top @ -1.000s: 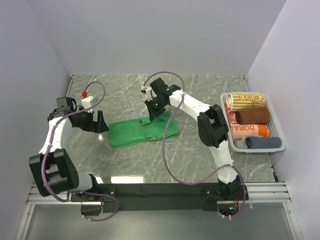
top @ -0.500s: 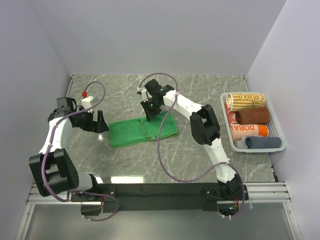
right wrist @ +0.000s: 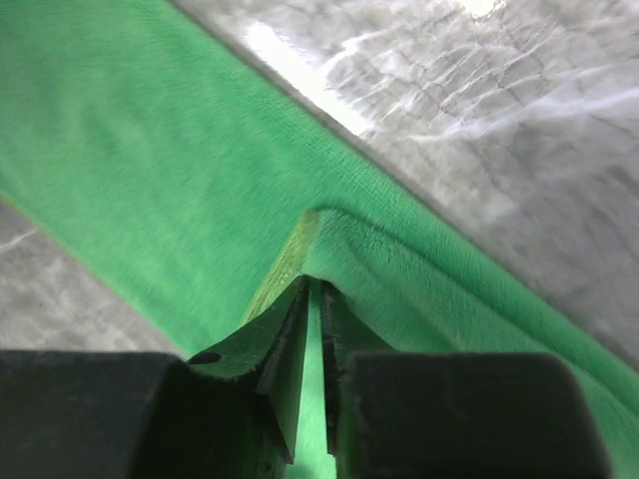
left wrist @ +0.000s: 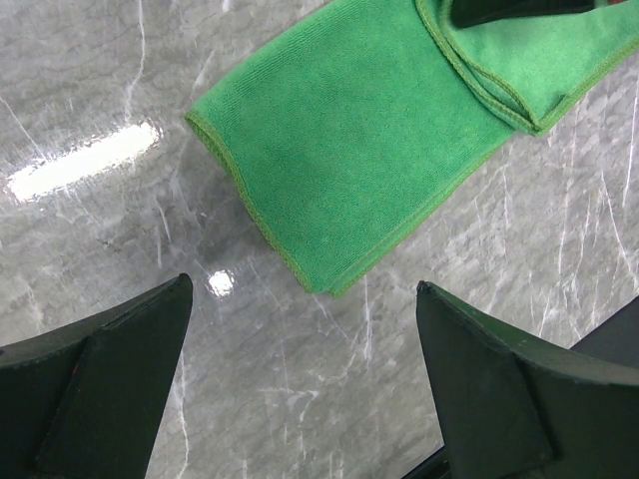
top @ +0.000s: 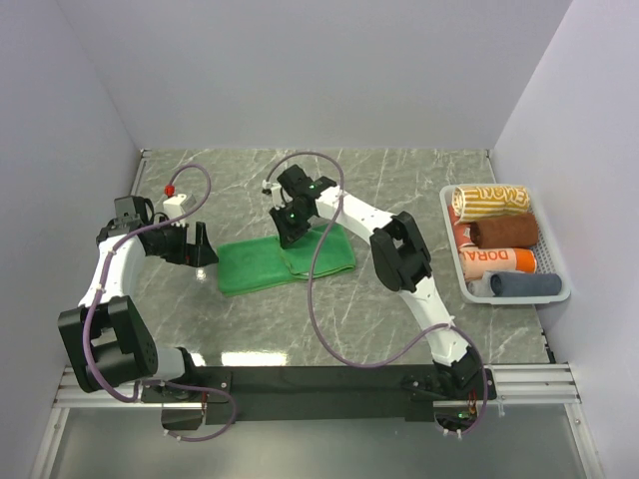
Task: Roll the towels
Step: Fold the towel
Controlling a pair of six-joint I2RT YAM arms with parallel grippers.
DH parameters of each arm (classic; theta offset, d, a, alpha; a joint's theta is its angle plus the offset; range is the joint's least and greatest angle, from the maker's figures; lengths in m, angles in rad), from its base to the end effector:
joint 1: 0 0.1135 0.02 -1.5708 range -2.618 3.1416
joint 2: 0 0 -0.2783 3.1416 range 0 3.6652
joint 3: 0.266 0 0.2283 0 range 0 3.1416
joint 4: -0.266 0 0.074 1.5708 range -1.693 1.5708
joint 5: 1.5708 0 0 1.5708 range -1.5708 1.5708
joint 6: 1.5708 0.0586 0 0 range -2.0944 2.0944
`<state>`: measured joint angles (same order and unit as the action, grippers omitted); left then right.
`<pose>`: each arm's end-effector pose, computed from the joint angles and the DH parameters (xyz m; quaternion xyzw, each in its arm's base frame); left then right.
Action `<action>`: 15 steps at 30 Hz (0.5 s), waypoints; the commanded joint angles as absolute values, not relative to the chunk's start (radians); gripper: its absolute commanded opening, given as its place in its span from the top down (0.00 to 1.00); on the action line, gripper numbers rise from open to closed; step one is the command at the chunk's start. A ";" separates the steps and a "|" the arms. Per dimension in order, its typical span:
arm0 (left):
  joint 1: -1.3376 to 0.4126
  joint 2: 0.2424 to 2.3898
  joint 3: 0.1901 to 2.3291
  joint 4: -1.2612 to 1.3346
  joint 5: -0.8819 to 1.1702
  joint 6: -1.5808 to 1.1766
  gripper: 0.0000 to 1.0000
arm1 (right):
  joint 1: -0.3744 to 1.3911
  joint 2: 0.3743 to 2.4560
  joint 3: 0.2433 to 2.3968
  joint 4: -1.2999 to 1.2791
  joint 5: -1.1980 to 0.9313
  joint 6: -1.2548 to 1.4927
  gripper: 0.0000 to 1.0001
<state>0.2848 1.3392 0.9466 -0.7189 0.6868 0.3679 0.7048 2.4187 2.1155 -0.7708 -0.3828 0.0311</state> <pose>0.2364 0.0305 0.2486 0.1147 0.9129 -0.2418 0.3081 0.3804 0.3523 0.1763 -0.3587 0.8827 0.2589 0.1589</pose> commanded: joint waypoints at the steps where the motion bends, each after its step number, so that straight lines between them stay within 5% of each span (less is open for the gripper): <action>1: 0.288 1.308 0.953 -0.709 0.713 0.364 0.01 | 0.706 2.456 2.151 -0.726 -0.409 0.058 0.82; 5: 0.288 1.302 0.945 -0.710 0.707 0.374 0.00 | 0.707 2.465 2.164 -0.703 -0.474 0.072 0.61; 15: 0.288 1.312 0.946 -0.692 0.729 0.380 0.01 | 0.624 2.094 1.902 -0.667 -0.605 0.095 0.60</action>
<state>0.2848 1.3357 0.9466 -0.7174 0.6918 0.3717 0.6853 2.3043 1.9545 -0.7036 -0.5568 0.0753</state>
